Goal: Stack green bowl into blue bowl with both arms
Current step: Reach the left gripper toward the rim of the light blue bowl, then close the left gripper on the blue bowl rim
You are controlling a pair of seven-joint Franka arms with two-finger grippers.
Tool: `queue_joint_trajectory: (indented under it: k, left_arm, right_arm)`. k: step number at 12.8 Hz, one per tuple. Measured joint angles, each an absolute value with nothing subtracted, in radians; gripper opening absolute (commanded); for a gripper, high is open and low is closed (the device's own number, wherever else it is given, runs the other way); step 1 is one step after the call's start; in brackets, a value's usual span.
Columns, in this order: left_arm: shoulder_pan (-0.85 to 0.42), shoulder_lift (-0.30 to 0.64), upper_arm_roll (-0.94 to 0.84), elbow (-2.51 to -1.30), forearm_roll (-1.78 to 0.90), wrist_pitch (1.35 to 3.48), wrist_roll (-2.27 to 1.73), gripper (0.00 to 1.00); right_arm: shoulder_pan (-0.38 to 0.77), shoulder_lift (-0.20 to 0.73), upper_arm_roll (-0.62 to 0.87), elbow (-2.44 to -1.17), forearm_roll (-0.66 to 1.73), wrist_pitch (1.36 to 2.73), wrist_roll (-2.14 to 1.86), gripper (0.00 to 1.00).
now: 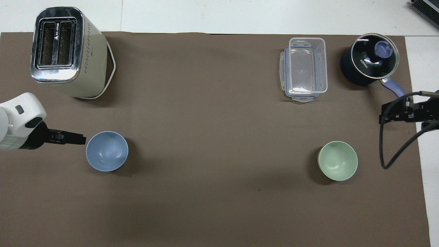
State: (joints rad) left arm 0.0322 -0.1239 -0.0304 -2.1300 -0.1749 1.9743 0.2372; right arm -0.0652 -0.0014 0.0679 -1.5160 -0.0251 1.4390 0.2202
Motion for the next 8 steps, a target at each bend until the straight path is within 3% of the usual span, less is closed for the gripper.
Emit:
queue_joint_trajectory:
  k: [8]
  left_arm:
    - [-0.016, -0.126, -0.021, -2.392, -0.182, 2.165, 0.241, 1.0]
  right_arm:
    - [-0.068, -0.001, 0.068, -1.516, -0.025, 1.439, 0.219, 1.0]
